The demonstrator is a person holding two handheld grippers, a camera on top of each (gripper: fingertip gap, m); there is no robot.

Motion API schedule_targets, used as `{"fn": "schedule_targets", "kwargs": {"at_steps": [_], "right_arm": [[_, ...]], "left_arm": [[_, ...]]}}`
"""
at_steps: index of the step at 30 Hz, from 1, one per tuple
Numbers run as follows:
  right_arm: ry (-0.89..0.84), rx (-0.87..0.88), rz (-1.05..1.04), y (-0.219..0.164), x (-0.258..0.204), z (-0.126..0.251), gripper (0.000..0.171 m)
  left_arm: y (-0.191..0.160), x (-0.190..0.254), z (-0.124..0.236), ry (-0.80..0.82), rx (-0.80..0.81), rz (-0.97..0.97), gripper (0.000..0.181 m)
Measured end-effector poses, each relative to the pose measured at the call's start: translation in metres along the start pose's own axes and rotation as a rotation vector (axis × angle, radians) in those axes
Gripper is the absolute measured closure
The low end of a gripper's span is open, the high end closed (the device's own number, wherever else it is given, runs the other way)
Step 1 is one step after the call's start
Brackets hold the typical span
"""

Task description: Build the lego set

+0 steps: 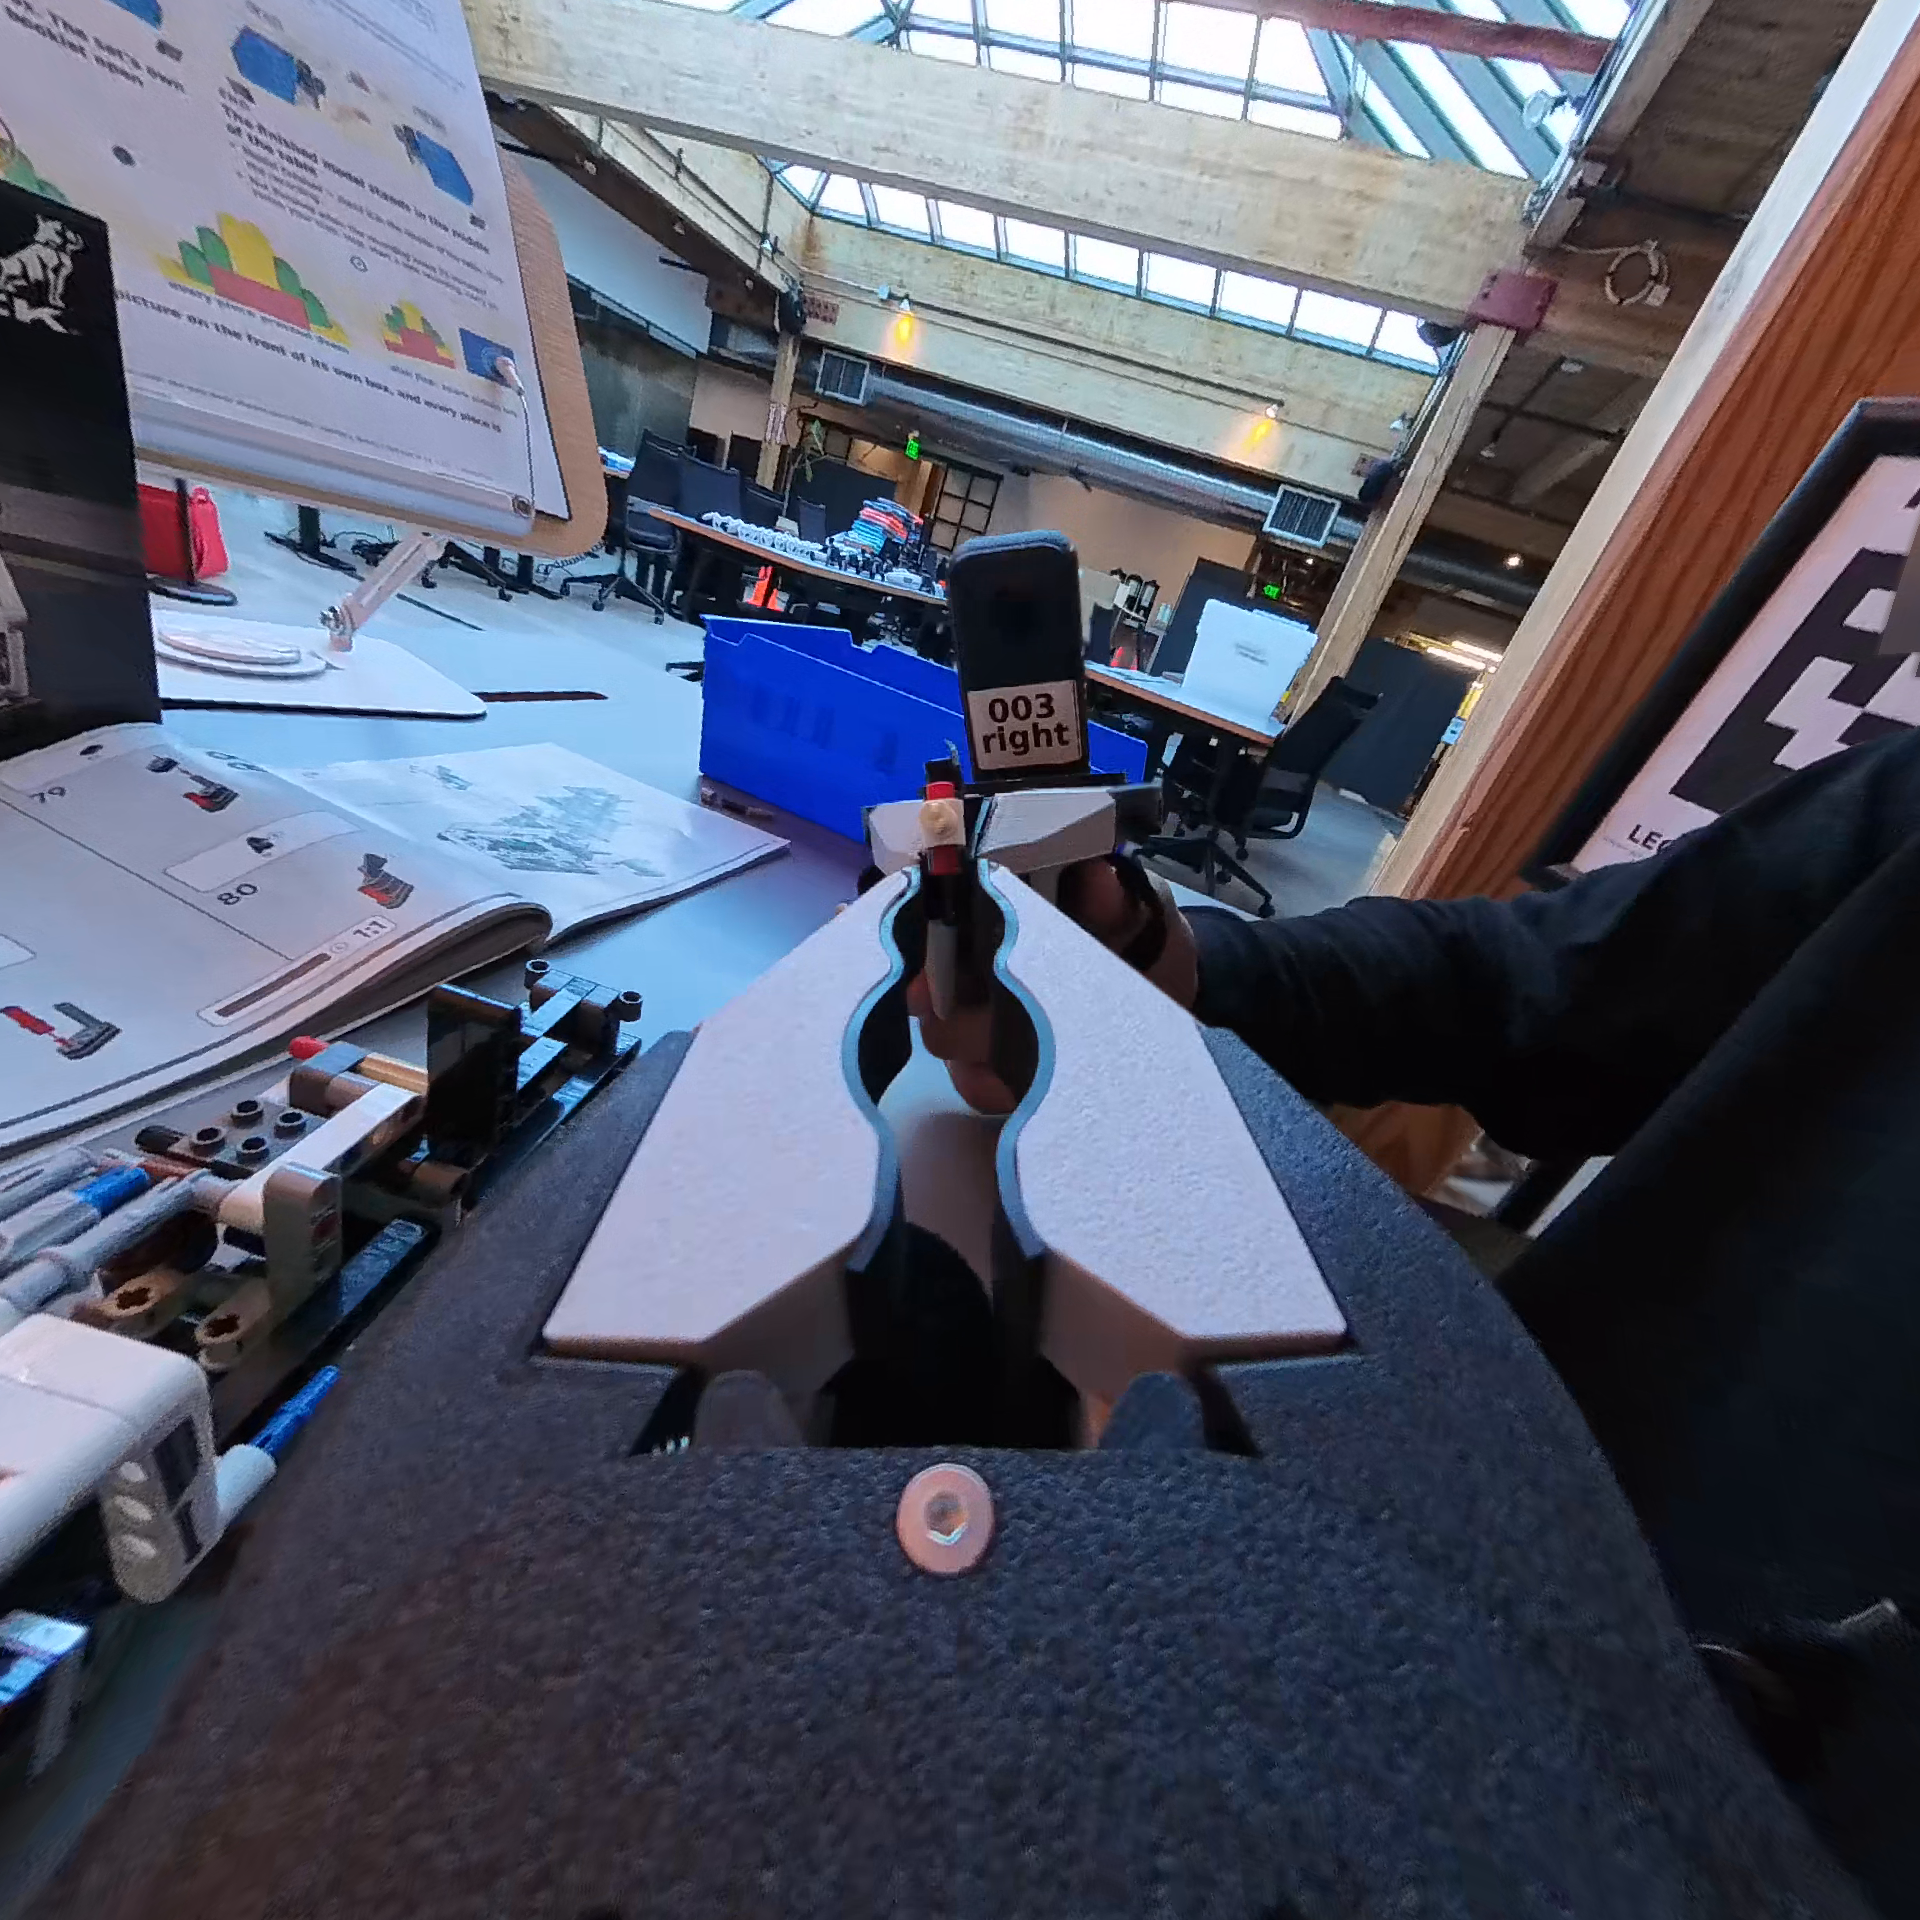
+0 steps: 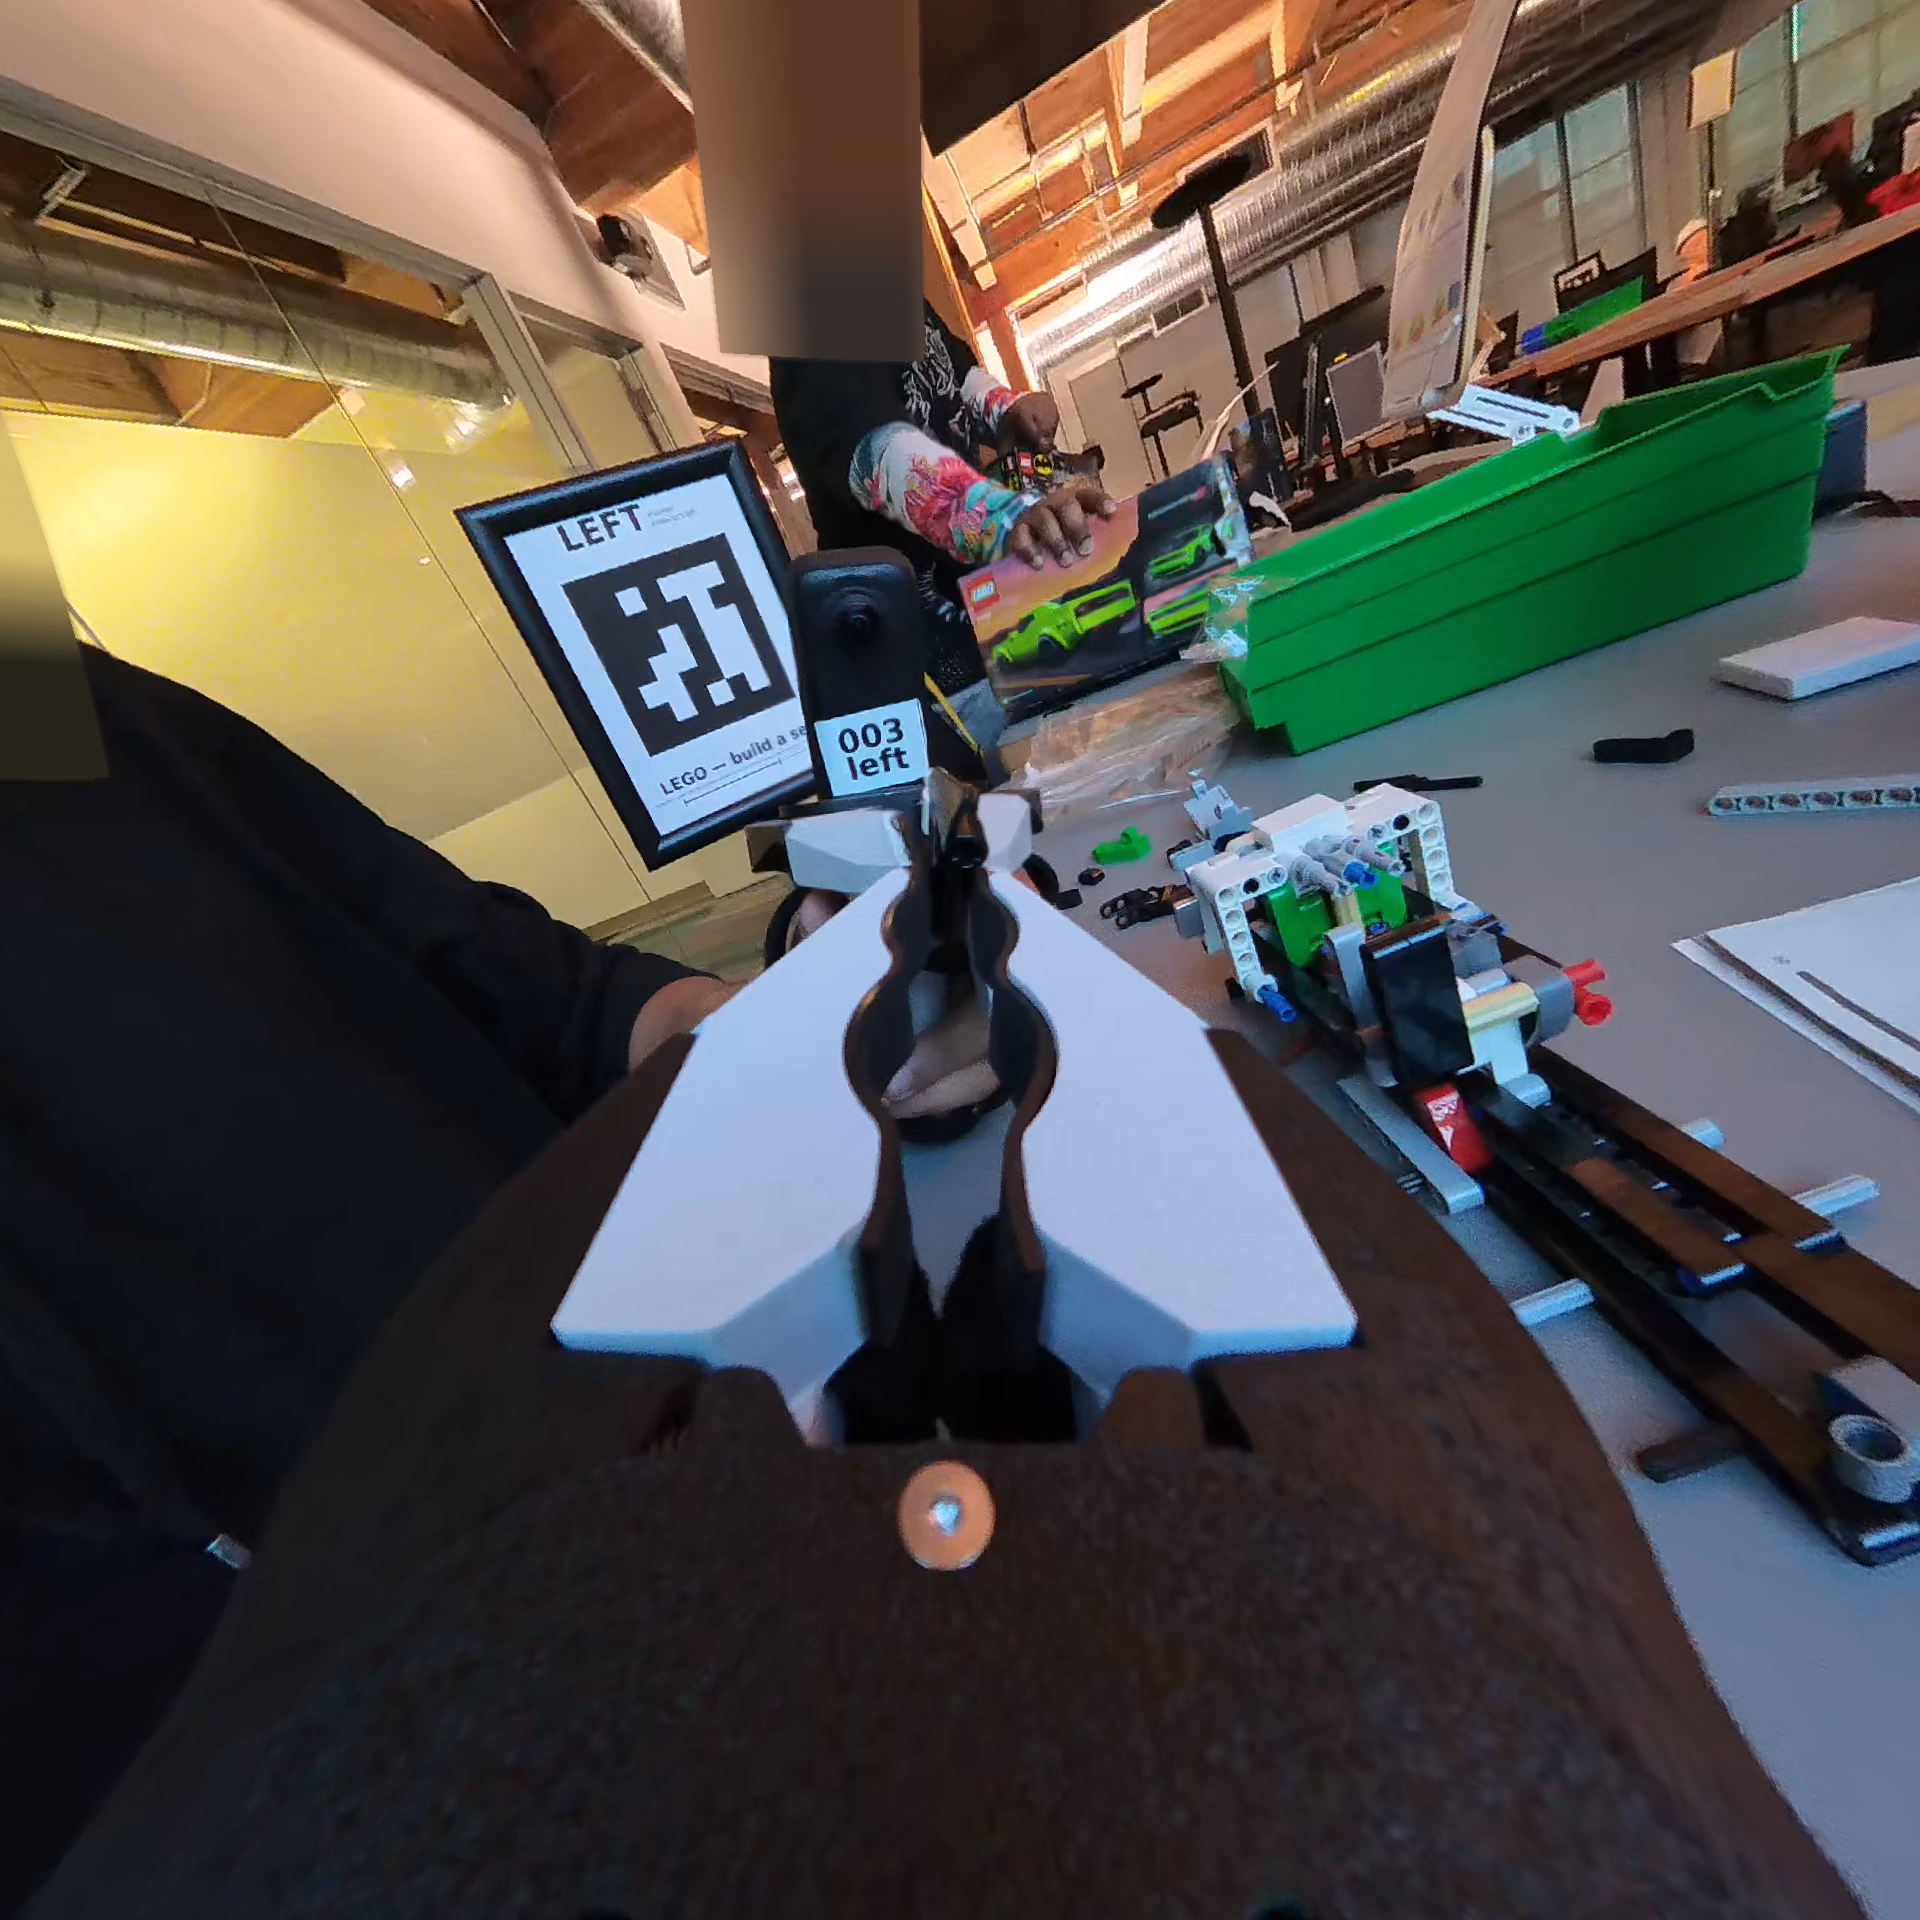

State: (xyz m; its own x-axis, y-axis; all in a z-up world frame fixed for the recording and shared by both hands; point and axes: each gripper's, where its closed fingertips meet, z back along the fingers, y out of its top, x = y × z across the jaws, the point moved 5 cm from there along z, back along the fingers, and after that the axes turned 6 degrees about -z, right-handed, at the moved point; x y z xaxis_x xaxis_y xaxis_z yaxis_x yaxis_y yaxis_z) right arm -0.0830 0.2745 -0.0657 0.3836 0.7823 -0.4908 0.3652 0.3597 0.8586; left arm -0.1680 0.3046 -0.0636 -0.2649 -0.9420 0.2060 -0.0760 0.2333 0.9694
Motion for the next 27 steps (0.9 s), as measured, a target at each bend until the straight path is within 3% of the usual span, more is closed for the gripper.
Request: {"fn": "schedule_targets", "kwargs": {"at_steps": [5, 8, 11, 16, 24, 27], "right_arm": [[0.016, -0.033, -0.010, -0.002, -0.001, 0.001, 0.165], [0.025, -0.054, 0.022, 0.003, -0.001, 0.005, 0.153], [-0.001, -0.152, 0.125, -0.006, -0.003, 0.003, 0.159], [0.014, -0.166, 0.151, -0.004, -0.009, 0.001, 0.165], [0.049, 0.030, 0.024, 0.000, -0.009, -0.005, 0.165], [0.052, -0.052, 0.021, -0.007, -0.006, -0.004, 0.164]], "left_arm": [[0.000, 0.001, 0.001, -0.018, -0.088, -0.078, 0.175], [-0.009, 0.002, 0.000, -0.012, -0.261, -0.217, 0.175], [-0.008, 0.008, -0.002, -0.040, -0.329, -0.273, 0.175], [-0.002, 0.012, -0.001, -0.044, -0.304, -0.270, 0.174], [0.003, 0.006, 0.000, -0.070, -0.145, -0.158, 0.174], [-0.006, 0.004, 0.002, -0.105, -0.228, -0.153, 0.175]]}}
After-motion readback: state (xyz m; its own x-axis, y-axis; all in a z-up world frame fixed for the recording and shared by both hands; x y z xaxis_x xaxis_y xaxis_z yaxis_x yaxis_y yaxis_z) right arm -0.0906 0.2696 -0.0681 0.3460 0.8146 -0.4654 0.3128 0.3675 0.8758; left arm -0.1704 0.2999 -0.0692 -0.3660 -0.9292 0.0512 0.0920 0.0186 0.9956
